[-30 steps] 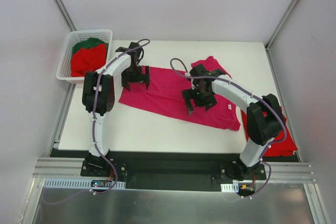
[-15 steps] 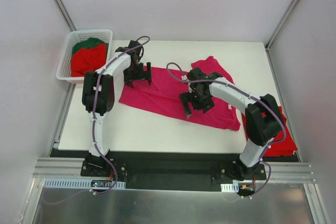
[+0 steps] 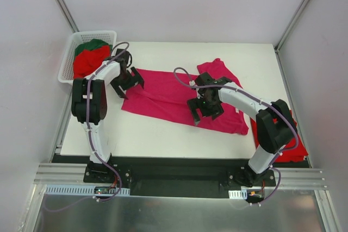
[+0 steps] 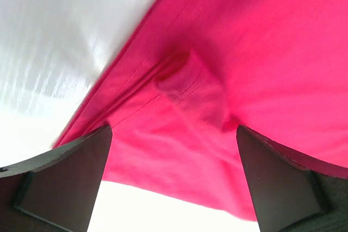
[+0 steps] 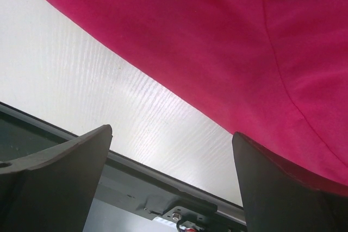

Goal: Fold and stack the t-shirts

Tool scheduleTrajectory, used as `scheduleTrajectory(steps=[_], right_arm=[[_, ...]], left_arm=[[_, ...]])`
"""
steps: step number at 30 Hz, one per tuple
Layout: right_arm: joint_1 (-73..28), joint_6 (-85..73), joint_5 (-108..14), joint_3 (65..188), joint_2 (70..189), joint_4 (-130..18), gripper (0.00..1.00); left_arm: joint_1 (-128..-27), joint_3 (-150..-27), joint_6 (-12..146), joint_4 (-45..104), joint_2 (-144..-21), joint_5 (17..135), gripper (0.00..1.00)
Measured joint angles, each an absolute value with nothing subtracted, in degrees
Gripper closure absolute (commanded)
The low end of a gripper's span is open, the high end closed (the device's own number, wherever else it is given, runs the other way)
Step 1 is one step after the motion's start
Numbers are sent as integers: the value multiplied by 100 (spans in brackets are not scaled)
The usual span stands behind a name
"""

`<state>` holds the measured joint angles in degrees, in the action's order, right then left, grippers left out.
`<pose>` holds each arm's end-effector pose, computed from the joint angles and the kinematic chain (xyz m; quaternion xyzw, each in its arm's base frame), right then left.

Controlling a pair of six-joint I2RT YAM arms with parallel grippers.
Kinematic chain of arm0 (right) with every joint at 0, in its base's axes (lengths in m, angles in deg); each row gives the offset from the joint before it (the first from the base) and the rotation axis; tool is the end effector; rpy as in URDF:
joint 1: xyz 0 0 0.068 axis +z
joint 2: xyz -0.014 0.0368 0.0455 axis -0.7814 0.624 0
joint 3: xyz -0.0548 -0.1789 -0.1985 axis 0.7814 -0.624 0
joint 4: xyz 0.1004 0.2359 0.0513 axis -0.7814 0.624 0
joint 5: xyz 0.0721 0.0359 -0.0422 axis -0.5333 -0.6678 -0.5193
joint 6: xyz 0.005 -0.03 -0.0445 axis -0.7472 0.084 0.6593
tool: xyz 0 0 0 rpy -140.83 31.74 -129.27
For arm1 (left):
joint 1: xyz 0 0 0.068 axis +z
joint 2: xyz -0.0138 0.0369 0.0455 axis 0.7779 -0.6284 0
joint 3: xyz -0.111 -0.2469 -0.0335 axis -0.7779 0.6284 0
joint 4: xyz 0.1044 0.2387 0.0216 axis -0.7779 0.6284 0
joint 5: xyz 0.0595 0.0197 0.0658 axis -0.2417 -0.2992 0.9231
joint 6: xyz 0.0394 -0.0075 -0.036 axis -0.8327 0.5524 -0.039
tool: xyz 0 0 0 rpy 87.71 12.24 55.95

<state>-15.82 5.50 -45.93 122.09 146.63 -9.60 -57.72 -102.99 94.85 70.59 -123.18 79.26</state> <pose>0.2685 0.1968 0.2141 -0.3483 0.9249 0.0911 0.1221 0.4161 -0.0516 0.1830 -0.2705 0.9430 -0.1131 0.1575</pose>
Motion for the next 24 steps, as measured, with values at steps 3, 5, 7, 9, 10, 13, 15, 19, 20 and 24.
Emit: scheduleTrajectory(steps=[3,5,7,9,10,13,15,19,20,24], right_arm=[[-1582,552,-4595,12150,14608,-962,4],[-1582,554,-4593,12098,14573,-949,4],[-1582,563,-4593,12037,14545,-951,4],[-1582,572,-4593,11978,14534,-949,4],[-1582,572,-4595,11949,14530,-951,4],[-1582,580,-4593,11877,14519,-947,4],[-1582,591,-4590,11838,14510,-936,4],[-1582,602,-4582,11785,14486,-932,4],[-1582,611,-4580,11777,14482,-932,4],[-1582,618,-4580,11761,14479,-932,4]], left_arm=[[-5746,-10303,9769,6810,-12287,7921,1],[-5746,-10340,9955,6703,-12287,7867,1],[-5748,-10401,10106,6642,-12287,7829,1],[-5748,-10476,10285,6524,-12290,7762,1],[-5748,-10493,10344,6469,-12290,7722,1],[-5748,-10513,10534,6312,-12331,7665,1],[-5748,-10515,10595,6246,-12401,7624,1],[-5748,-10515,10738,6150,-12595,7499,1],[-5748,-10515,10764,6137,-12624,7473,1],[-5746,-10515,10823,6076,-12633,7412,1]])
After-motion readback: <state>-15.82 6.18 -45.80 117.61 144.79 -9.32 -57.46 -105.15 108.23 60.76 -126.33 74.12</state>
